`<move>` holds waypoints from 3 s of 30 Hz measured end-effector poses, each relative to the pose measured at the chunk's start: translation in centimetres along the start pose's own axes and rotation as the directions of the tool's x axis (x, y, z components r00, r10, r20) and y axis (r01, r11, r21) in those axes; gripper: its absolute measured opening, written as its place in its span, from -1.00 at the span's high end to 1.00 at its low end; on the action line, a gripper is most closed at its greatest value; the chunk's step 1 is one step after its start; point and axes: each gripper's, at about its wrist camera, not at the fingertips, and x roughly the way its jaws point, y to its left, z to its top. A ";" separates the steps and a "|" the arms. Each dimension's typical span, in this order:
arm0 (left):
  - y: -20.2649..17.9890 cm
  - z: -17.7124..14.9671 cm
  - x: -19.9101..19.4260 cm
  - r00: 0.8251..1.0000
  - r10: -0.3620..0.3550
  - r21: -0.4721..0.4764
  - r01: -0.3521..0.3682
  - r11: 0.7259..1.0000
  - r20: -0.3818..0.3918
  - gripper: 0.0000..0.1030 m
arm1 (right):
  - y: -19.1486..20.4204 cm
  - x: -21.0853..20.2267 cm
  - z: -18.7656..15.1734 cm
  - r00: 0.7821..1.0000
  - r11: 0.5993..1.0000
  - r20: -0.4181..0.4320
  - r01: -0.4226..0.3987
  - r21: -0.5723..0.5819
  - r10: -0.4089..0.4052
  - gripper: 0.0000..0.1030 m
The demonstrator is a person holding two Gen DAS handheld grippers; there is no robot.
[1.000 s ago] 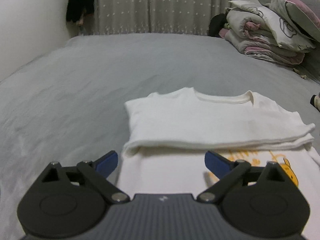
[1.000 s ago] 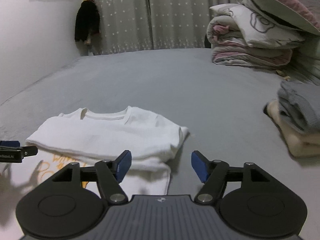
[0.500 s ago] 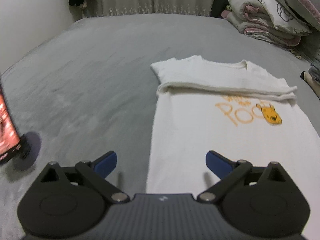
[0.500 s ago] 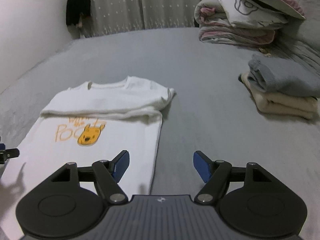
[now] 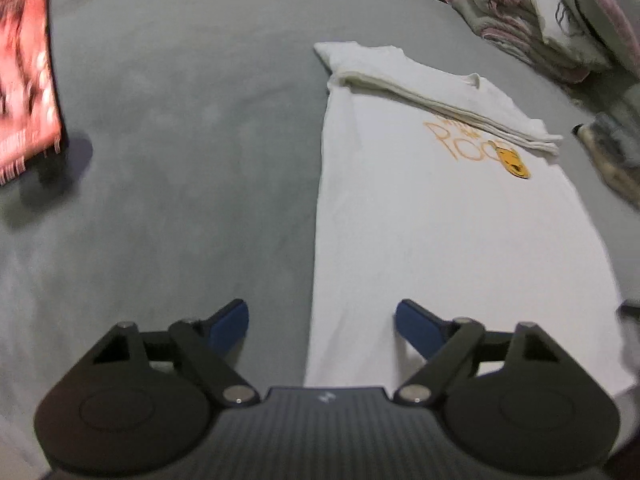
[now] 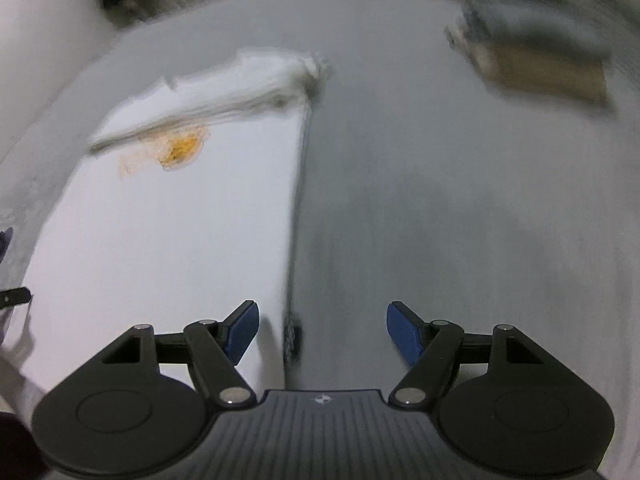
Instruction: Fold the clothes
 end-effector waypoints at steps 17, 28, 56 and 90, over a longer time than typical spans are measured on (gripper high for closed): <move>6.2 -4.9 -3.0 0.933 -0.356 -0.011 0.356 0.934 -0.056 0.41 | -3.5 -0.8 -3.6 0.925 0.932 -0.119 -0.362 0.019 0.361 0.18; 7.6 -4.4 -1.6 0.900 -0.432 -0.149 0.420 0.895 -0.062 0.37 | -6.1 -0.4 -4.6 0.870 0.873 -0.113 -0.462 0.152 0.480 0.29; 7.6 -2.7 -1.6 0.777 -0.622 -0.227 0.625 0.747 0.090 0.74 | -6.7 0.3 -2.6 0.766 0.742 0.015 -0.628 0.237 0.643 0.81; 8.8 3.8 7.4 0.785 -0.356 -0.506 0.605 0.614 0.507 0.43 | -8.6 5.5 3.8 0.768 0.672 0.485 -0.621 0.403 0.419 0.26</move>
